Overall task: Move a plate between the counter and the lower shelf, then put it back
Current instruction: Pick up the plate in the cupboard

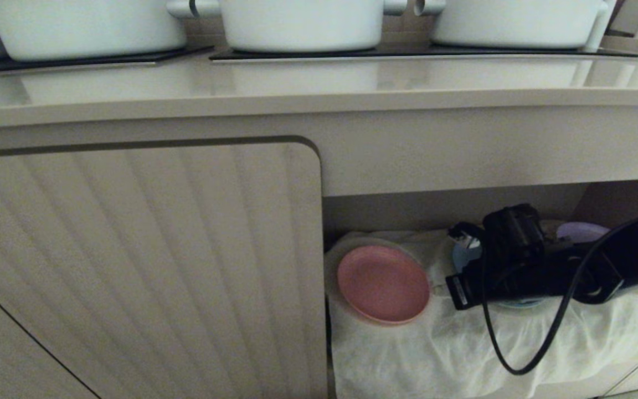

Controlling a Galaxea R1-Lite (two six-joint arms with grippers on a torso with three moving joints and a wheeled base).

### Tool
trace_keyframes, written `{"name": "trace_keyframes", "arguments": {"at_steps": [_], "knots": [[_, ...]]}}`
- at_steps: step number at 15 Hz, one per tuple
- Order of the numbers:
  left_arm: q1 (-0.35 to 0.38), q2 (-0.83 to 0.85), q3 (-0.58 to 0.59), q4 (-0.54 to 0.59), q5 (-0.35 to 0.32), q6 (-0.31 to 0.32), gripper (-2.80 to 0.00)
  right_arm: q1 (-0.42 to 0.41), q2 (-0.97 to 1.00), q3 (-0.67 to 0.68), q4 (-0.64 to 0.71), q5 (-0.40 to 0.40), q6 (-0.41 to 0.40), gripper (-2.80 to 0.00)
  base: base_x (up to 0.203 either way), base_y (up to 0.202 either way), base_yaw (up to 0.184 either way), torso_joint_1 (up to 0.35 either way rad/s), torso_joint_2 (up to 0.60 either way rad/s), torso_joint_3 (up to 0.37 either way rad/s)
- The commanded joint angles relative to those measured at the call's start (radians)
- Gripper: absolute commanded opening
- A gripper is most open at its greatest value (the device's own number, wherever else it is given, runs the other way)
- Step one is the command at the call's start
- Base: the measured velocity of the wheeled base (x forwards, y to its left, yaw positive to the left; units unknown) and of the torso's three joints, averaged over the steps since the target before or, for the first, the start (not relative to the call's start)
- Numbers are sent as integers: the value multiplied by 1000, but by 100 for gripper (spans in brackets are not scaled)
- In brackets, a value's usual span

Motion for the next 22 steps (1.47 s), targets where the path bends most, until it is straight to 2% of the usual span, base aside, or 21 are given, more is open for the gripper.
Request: {"name": "trace_keyframes", "arguments": {"at_steps": [1,4,5,7,10,14,18,22], "knots": [[0,0,0,0,0,-1,-280,1,25,-10,-2,2,0,-280,0,0,0,0,0,0],[0,0,0,0,0,0,-280,0,39,-10,-1,-11,0,-280,0,0,0,0,0,0],[0,0,0,0,0,0,-280,-1,41,-12,-1,-16,1,0,0,0,0,0,0,0],[0,0,0,0,0,0,-280,-1,47,-26,-7,-23,2,0,0,0,0,0,0,0],[0,0,0,0,0,-1,-280,-1,53,-55,-7,-94,9,0,0,0,0,0,0,0],[0,0,0,0,0,0,-280,1,65,-82,-1,-96,12,0,0,0,0,0,0,0],[0,0,0,0,0,0,-280,33,92,-85,-8,-98,56,0,0,0,0,0,0,0],[0,1,0,0,0,0,-280,62,122,-115,-12,-136,87,0,0,0,0,0,0,0]]}}
